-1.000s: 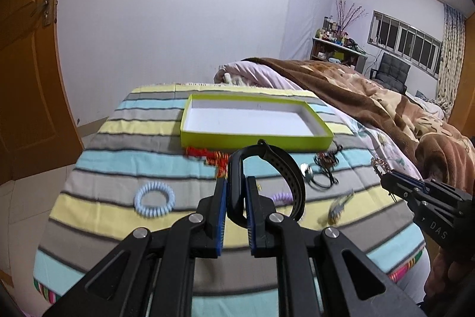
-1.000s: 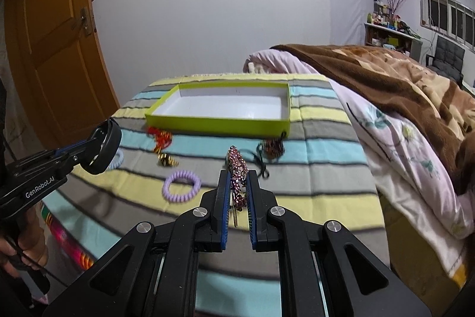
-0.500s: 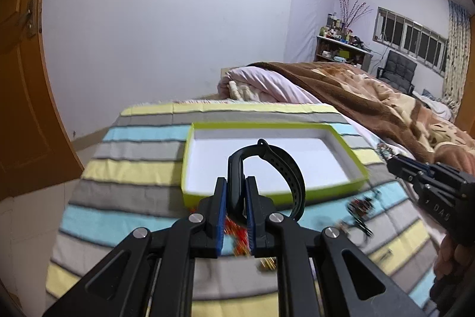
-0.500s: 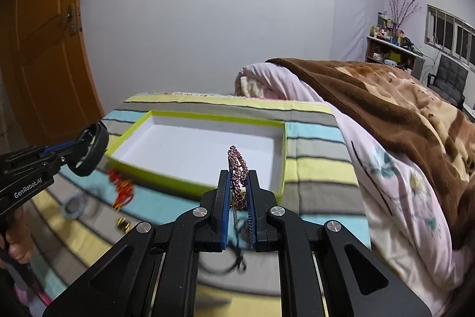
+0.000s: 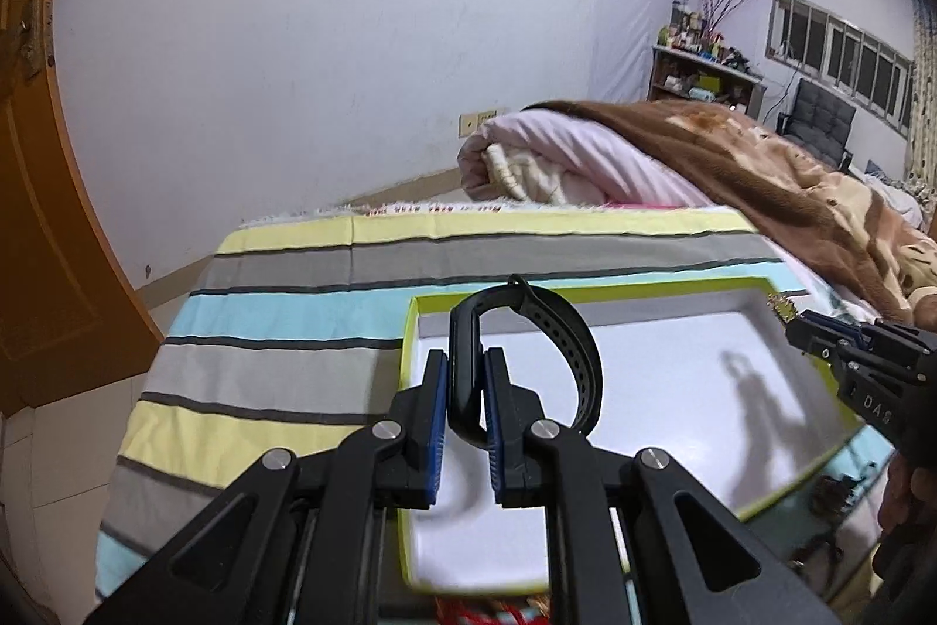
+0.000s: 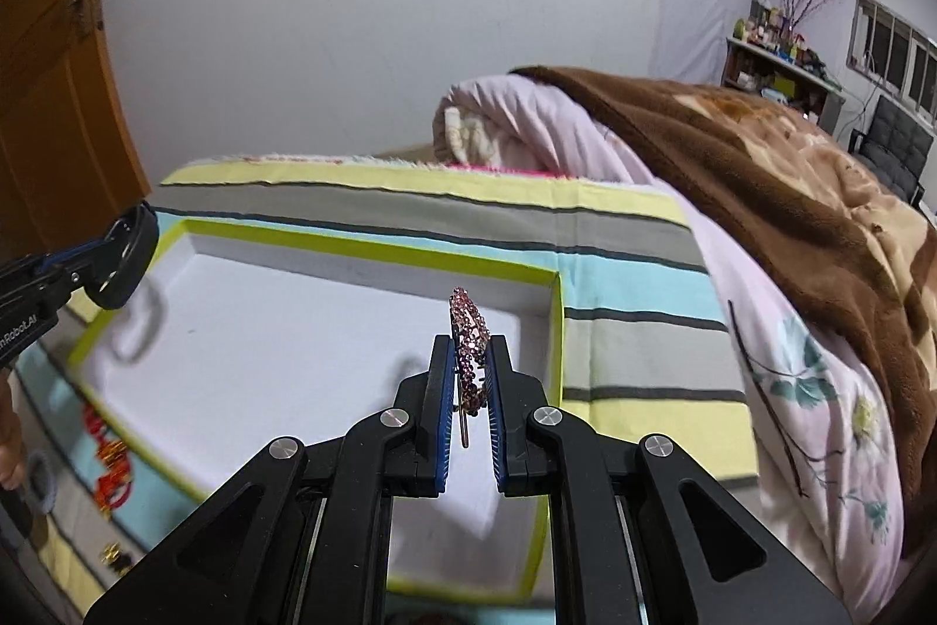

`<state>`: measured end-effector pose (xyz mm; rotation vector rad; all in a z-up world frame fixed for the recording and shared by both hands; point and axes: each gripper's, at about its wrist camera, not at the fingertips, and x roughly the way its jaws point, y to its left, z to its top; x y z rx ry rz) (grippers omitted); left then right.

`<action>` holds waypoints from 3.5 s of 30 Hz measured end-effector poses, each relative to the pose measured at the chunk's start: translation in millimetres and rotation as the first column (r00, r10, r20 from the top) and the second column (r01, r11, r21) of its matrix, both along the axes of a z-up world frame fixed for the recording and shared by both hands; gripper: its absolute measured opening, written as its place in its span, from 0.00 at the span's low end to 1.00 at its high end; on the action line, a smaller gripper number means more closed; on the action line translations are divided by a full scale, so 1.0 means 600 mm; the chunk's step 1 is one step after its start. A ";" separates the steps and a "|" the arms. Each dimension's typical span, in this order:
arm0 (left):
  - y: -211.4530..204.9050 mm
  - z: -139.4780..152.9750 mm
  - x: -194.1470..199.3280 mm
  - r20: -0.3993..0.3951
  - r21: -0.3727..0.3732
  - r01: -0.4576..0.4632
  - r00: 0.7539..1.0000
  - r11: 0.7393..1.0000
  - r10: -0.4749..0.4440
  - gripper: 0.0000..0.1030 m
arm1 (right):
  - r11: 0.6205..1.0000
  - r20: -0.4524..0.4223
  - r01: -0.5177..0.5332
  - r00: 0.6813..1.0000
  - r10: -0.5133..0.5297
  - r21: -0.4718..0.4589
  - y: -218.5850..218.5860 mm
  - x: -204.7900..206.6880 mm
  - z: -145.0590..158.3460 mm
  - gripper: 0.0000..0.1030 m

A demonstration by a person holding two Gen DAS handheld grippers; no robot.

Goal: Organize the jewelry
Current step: 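Open the right tool to drop the clip in the box while the left tool drops the band, then grasp the black hair tie with teal bead with the right tool while the left tool grasps the gold ornament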

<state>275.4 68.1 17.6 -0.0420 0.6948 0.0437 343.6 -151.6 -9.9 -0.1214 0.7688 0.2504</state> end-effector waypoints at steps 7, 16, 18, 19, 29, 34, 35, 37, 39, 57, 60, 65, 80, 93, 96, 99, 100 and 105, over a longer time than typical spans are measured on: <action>0.018 -0.035 0.039 -0.073 -0.001 -0.029 0.997 1.000 0.029 0.12 | 0.999 -0.055 0.039 0.998 -0.041 -0.027 0.000 0.041 -0.025 0.10; 0.003 -0.043 0.063 -0.107 0.052 -0.016 0.994 0.999 0.021 0.13 | 0.999 -0.093 0.031 0.995 -0.035 -0.039 0.006 0.060 -0.035 0.11; -0.002 -0.045 0.067 -0.117 0.062 -0.007 0.993 0.998 0.015 0.13 | 0.999 -0.096 0.024 0.995 -0.028 -0.043 0.007 0.061 -0.036 0.11; -0.003 -0.047 0.069 -0.123 0.062 -0.004 0.992 0.998 0.011 0.13 | 0.999 -0.096 0.020 0.995 -0.024 -0.040 0.007 0.061 -0.035 0.15; 0.001 -0.025 0.050 -0.072 0.029 -0.004 0.997 1.000 0.006 0.23 | 1.000 -0.059 0.006 0.998 -0.005 0.003 -0.002 0.037 -0.014 0.28; -0.002 0.000 0.011 -0.030 0.018 -0.002 1.000 1.000 0.002 0.23 | 1.000 -0.028 0.002 1.000 -0.002 0.019 -0.006 0.000 0.010 0.28; -0.003 0.006 0.000 -0.020 0.013 -0.002 1.000 1.000 0.002 0.23 | 1.000 -0.023 0.001 1.000 0.000 0.021 -0.007 -0.007 0.015 0.28; -0.004 0.018 -0.022 -0.001 0.003 -0.002 1.000 1.000 0.002 0.23 | 1.000 -0.005 -0.005 1.000 0.005 0.027 -0.008 -0.030 0.028 0.28; -0.005 0.029 -0.048 0.017 -0.005 -0.003 1.000 1.000 0.003 0.23 | 0.999 0.015 -0.010 1.000 0.009 0.036 -0.009 -0.058 0.042 0.28; -0.033 0.074 -0.287 0.139 -0.042 -0.021 0.990 0.999 0.026 0.34 | 0.994 0.158 -0.075 0.986 0.060 0.086 -0.029 -0.320 0.110 0.28; -0.039 0.075 -0.320 0.153 -0.038 -0.029 0.988 0.999 0.035 0.34 | 0.991 0.159 -0.077 0.986 0.058 0.113 -0.035 -0.357 0.108 0.28; -0.046 0.065 -0.374 0.150 -0.047 -0.042 0.987 0.998 0.048 0.34 | 0.988 0.176 -0.077 0.983 0.053 0.133 -0.046 -0.414 0.106 0.28; -0.068 0.062 -0.458 0.179 -0.043 -0.029 0.983 0.999 0.036 0.34 | 0.987 0.165 -0.109 0.982 0.088 0.122 -0.059 -0.498 0.091 0.28; -0.069 0.043 -0.439 0.149 -0.045 -0.012 0.989 0.999 0.019 0.34 | 0.988 0.144 -0.099 0.986 0.081 0.122 -0.058 -0.473 0.080 0.28; -0.069 0.039 -0.427 0.139 -0.046 -0.004 0.990 0.999 0.010 0.34 | 0.988 0.136 -0.097 0.987 0.080 0.123 -0.056 -0.459 0.076 0.28; -0.068 0.035 -0.410 0.132 -0.054 0.007 0.991 0.999 0.000 0.34 | 0.988 0.129 -0.096 0.988 0.080 0.118 -0.052 -0.444 0.071 0.28; -0.070 0.034 -0.404 0.130 -0.056 0.010 0.991 0.998 -0.002 0.34 | 0.989 0.126 -0.095 0.989 0.080 0.116 -0.050 -0.439 0.069 0.28; -0.074 0.022 -0.365 0.104 -0.069 0.024 0.994 0.997 -0.017 0.34 | 0.990 0.112 -0.089 0.991 0.076 0.113 -0.050 -0.408 0.060 0.28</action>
